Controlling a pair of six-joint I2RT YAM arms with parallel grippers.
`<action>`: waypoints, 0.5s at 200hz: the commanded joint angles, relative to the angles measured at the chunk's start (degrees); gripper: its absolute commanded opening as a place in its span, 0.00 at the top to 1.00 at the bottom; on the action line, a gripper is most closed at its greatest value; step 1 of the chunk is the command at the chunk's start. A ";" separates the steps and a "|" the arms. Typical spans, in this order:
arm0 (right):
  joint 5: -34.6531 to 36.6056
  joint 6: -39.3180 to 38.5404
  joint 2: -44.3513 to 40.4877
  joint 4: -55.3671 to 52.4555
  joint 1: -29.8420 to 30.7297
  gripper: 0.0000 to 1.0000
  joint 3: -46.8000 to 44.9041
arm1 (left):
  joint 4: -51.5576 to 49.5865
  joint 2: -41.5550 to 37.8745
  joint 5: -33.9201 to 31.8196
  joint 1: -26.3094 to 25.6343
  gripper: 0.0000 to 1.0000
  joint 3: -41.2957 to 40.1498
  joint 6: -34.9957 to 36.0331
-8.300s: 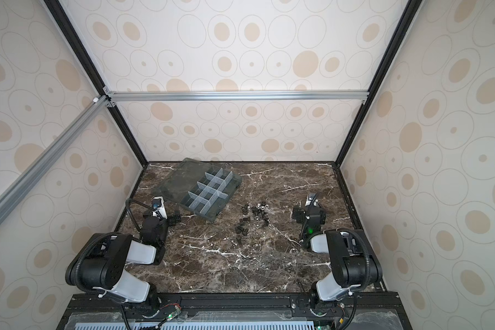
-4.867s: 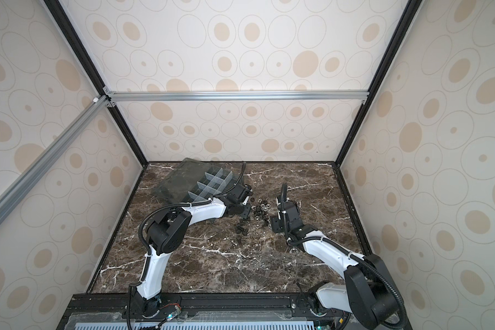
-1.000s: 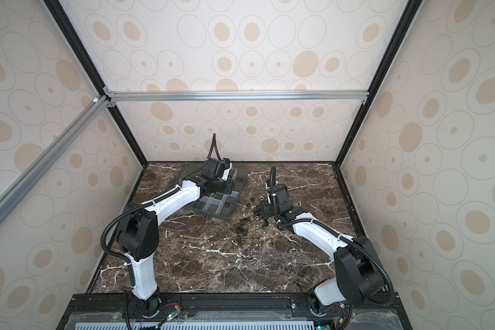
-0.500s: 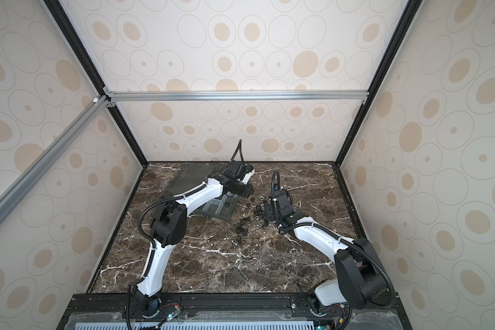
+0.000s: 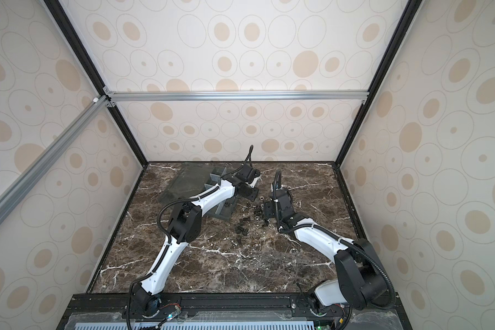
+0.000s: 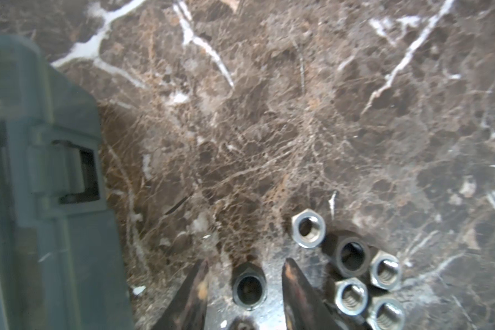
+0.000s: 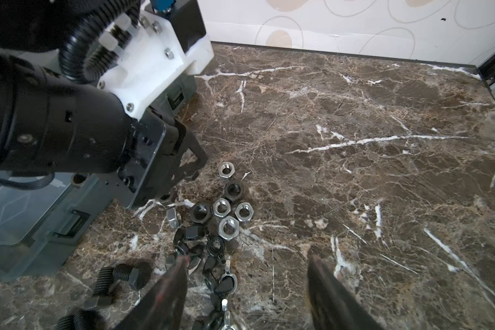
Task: Sort the screws and nuts into containers
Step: Pick up the nut from the top-center of the table.
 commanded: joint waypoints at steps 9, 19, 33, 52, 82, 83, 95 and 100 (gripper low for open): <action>-0.34 0.60 -0.95 2.12 0.18 0.32 -1.29 | -1.52 1.57 -1.85 -0.25 0.57 1.94 0.86; -0.18 0.45 -1.02 2.18 0.17 0.31 -1.42 | -1.07 1.53 -1.43 -0.43 0.57 1.34 0.95; -0.04 0.34 -1.10 2.25 0.23 0.31 -1.76 | -0.48 1.61 -1.00 -0.84 0.56 0.51 1.46; -0.05 0.47 -1.27 2.27 0.18 0.32 -2.03 | 0.16 1.91 -0.49 -1.30 0.55 -0.23 1.36; -0.06 0.51 -2.13 2.34 0.18 0.32 -2.65 | 1.73 1.70 -0.39 -1.59 0.57 -2.70 1.29; -0.02 0.47 -2.10 2.32 0.18 0.31 -2.65 | 1.80 1.74 -0.43 -1.64 0.57 -2.80 1.30; 0.01 0.43 -2.50 2.55 0.19 0.31 -2.91 | 1.83 1.78 -0.87 -1.71 0.59 -3.40 1.05; 0.11 0.43 -2.59 2.62 0.18 0.32 -3.00 | 1.87 1.79 -0.84 -1.69 0.61 -3.63 1.10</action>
